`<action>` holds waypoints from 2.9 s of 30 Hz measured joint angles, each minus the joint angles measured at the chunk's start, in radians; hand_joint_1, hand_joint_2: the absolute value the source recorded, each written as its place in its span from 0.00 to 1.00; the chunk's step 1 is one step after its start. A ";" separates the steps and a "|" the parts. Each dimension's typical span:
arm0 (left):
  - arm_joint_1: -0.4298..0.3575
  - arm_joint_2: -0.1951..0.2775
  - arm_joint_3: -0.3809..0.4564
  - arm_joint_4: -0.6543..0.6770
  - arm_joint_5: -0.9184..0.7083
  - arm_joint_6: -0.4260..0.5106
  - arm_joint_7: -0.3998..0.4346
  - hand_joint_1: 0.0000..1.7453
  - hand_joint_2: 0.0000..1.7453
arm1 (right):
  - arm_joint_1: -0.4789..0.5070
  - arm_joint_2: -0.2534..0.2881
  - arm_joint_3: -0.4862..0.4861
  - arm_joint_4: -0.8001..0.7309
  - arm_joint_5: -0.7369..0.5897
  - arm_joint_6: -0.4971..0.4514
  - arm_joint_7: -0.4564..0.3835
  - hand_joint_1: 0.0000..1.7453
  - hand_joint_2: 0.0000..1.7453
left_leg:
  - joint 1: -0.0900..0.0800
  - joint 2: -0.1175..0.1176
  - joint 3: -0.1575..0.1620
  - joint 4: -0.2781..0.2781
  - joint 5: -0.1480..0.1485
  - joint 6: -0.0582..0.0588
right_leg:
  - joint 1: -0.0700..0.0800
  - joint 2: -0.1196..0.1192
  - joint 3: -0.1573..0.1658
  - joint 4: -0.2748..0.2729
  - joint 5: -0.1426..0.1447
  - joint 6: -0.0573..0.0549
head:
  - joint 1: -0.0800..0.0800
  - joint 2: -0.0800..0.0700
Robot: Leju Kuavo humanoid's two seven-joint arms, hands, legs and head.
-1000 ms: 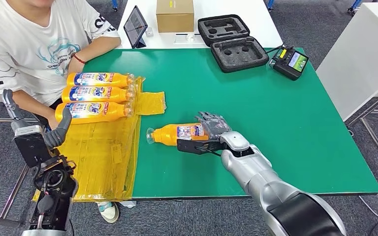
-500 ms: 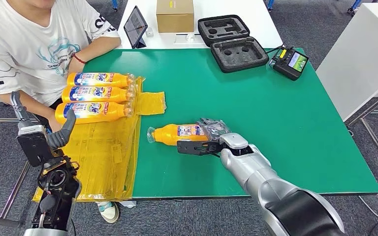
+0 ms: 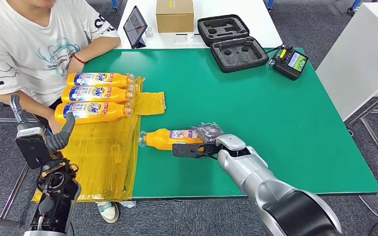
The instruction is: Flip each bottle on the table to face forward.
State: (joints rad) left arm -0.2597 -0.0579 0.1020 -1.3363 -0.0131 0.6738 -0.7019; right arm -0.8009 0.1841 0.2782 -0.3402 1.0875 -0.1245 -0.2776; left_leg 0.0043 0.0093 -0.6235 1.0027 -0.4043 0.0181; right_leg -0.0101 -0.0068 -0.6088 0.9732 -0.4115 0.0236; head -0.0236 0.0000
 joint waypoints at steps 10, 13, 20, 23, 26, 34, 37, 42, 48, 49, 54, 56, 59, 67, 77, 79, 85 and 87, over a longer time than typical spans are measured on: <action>0.086 -0.001 0.034 -0.002 0.301 -0.365 0.046 0.00 1.00 | 0.133 0.055 -0.152 -0.299 -0.658 -0.265 -0.416 1.00 1.00 | 0.000 0.000 -0.001 0.000 -0.001 0.000 | 0.000 -0.001 -0.001 0.000 -0.001 0.000 | 0.000 0.000; 0.106 -0.002 0.040 0.001 0.347 -0.436 0.070 0.00 1.00 | 0.215 0.048 -0.122 -0.448 -0.788 -0.350 -0.421 1.00 1.00 | 0.000 -0.001 -0.001 0.000 -0.001 0.000 | 0.000 0.000 -0.001 0.000 -0.002 0.001 | 0.000 0.000; 0.119 -0.003 0.053 -0.003 0.407 -0.518 0.096 0.00 1.00 | 0.312 0.024 -0.075 -0.618 -0.916 -0.412 -0.421 1.00 1.00 | 0.000 -0.001 -0.001 0.000 -0.001 0.000 | 0.000 0.000 -0.001 0.000 -0.002 0.002 | 0.000 0.000; 0.121 -0.003 0.047 -0.010 0.416 -0.593 0.128 0.00 1.00 | 0.323 0.017 -0.070 -0.617 -0.952 -0.368 -0.421 1.00 1.00 | 0.000 -0.001 -0.001 0.000 -0.001 0.000 | 0.000 0.000 -0.001 0.000 -0.002 0.002 | 0.000 0.000; 0.121 -0.004 0.024 -0.017 0.409 -0.650 0.154 0.00 1.00 | 0.327 0.013 -0.067 -0.590 -0.977 -0.305 -0.421 1.00 1.00 | 0.000 -0.001 -0.001 0.000 -0.001 0.000 | 0.000 0.000 -0.001 0.000 -0.002 0.002 | 0.000 0.000; 0.107 -0.012 -0.091 -0.027 0.383 -0.739 0.204 0.00 1.00 | 0.330 0.045 -0.027 -0.439 -0.966 -0.183 -0.421 1.00 1.00 | 0.000 -0.001 -0.002 0.000 -0.001 0.000 | 0.000 0.000 -0.001 0.000 -0.002 0.002 | 0.000 0.000; 0.100 -0.014 -0.117 -0.027 0.373 -0.749 0.210 0.00 1.00 | 0.329 0.060 -0.012 -0.396 -0.960 -0.155 -0.421 1.00 1.00 | 0.000 -0.001 -0.002 0.000 -0.001 0.000 | 0.000 0.000 -0.001 0.000 -0.002 0.002 | 0.000 0.000; 0.067 -0.013 -0.170 -0.019 0.359 -0.768 0.227 0.00 1.00 | 0.328 0.115 0.036 -0.324 -0.920 -0.135 -0.421 1.00 1.00 | 0.000 0.000 -0.002 0.000 -0.001 -0.001 | 0.000 0.000 -0.002 0.000 -0.002 0.002 | 0.000 0.000; 0.038 -0.010 -0.206 0.013 0.360 -0.768 0.229 0.00 1.00 | 0.315 0.155 0.094 -0.271 -0.894 -0.142 -0.420 1.00 1.00 | 0.000 0.000 -0.002 0.000 -0.001 0.000 | 0.000 0.000 -0.002 0.000 -0.002 0.002 | 0.000 0.000; 0.037 -0.008 -0.208 0.018 0.361 -0.768 0.229 0.00 1.00 | 0.311 0.156 0.103 -0.266 -0.893 -0.146 -0.420 1.00 1.00 | 0.000 0.000 -0.002 0.000 -0.001 0.000 | 0.000 0.000 -0.002 0.000 -0.002 0.002 | 0.000 0.000; 0.033 -0.001 -0.218 0.033 0.362 -0.766 0.226 0.00 1.00 | 0.301 0.157 0.123 -0.248 -0.893 -0.152 -0.419 1.00 1.00 | 0.000 0.000 -0.002 0.000 -0.001 0.000 | 0.000 0.000 -0.002 0.000 -0.002 0.002 | 0.000 0.000; 0.032 0.000 -0.219 0.037 0.362 -0.766 0.226 0.00 1.00 | 0.298 0.157 0.128 -0.242 -0.893 -0.152 -0.418 1.00 1.00 | 0.000 0.000 -0.002 0.000 -0.001 0.000 | 0.000 0.000 -0.002 0.000 -0.002 0.002 | 0.000 0.000; 0.031 0.001 -0.220 0.042 0.362 -0.766 0.226 0.00 1.00 | 0.295 0.157 0.133 -0.234 -0.893 -0.153 -0.417 1.00 1.00 | 0.000 0.000 -0.002 0.000 -0.001 0.000 | 0.000 0.000 -0.002 0.000 -0.002 0.002 | 0.000 0.000; 0.028 0.004 -0.229 0.058 0.388 -0.796 0.230 0.00 1.00 | 0.283 0.157 0.167 -0.217 -0.897 -0.159 -0.395 1.00 1.00 | 0.000 0.000 -0.002 0.000 -0.001 0.000 | 0.000 0.000 -0.002 0.000 -0.002 0.002 | 0.000 0.000; 0.025 0.020 -0.283 0.090 0.521 -0.941 0.318 0.00 1.00 | 0.262 0.157 0.232 -0.170 -0.917 -0.246 -0.378 1.00 1.00 | 0.000 -0.001 -0.002 0.000 -0.001 0.000 | 0.000 0.000 -0.002 0.000 -0.002 0.002 | 0.000 0.000; 0.025 0.021 -0.295 0.086 0.519 -0.941 0.332 0.00 1.00 | 0.260 0.157 0.229 -0.164 -0.920 -0.307 -0.388 1.00 1.00 | 0.000 -0.001 -0.002 0.000 -0.001 0.000 | 0.000 0.000 -0.002 0.000 -0.002 0.002 | 0.000 0.000; 0.028 0.023 -0.324 0.081 0.520 -0.937 0.391 0.00 1.00 | 0.240 0.150 0.180 -0.164 -0.824 -0.537 -0.396 1.00 1.00 | 0.000 -0.001 -0.002 0.000 -0.001 0.000 | 0.000 0.000 -0.002 0.000 -0.002 0.002 | 0.000 0.000; 0.028 0.023 -0.335 0.081 0.522 -0.936 0.401 0.00 1.00 | 0.239 0.148 0.135 -0.172 -0.692 -0.563 -0.381 1.00 1.00 | 0.000 -0.001 -0.002 0.000 -0.001 0.000 | 0.000 0.000 -0.002 0.000 -0.001 0.002 | 0.000 0.000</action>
State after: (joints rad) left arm -0.2315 -0.0347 -0.2332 -1.2551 0.5089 -0.2626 -0.3008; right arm -0.5620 0.3323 0.4127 -0.5122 0.3954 -0.6876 -0.6586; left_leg 0.0040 0.0087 -0.6256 1.0026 -0.4049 0.0177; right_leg -0.0102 -0.0071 -0.6108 0.9730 -0.4129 0.0254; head -0.0237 0.0000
